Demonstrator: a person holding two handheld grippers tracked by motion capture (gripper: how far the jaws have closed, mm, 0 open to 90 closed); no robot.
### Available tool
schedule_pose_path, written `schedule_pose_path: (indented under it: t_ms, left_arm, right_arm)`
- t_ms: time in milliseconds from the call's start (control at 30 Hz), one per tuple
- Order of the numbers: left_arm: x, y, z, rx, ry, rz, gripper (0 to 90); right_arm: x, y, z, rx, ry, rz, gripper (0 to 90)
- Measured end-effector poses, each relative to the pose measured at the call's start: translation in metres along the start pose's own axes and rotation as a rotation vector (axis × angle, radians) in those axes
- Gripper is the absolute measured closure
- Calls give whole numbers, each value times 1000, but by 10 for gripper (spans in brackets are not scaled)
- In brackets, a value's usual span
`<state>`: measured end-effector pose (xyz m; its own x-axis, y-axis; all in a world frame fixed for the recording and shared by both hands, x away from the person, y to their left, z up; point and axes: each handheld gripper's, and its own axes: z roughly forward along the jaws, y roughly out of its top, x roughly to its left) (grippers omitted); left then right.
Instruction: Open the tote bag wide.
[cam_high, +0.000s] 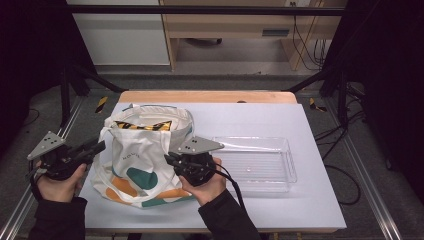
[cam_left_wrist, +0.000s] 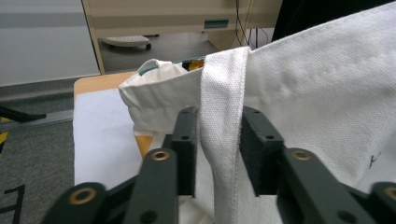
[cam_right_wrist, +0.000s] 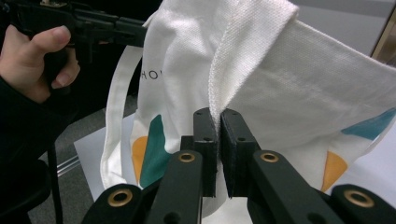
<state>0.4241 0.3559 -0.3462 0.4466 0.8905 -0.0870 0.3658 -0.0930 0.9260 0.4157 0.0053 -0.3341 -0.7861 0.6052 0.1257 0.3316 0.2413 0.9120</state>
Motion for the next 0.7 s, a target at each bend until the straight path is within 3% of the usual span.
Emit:
schedule_pose_path:
  t_ms: [33,67,200,433,700]
  left_arm:
    - [0,0,0,1,-2,1,724]
    - [-1,-1,0,4,-7,3,800]
    - [-4,-3,-1,15,-16,15,864]
    - [-13,-12,-9,7,-32,27,874]
    - [-15,-25,-17,3,-31,32,875]
  right_arm:
    - [0,-2,0,2,3,2,855]
    - [0,-6,1,7,7,8,855]
    - [-2,-13,2,13,11,15,853]
    - [-5,-27,5,23,9,36,820]
    - [-6,-33,7,23,22,49,752]
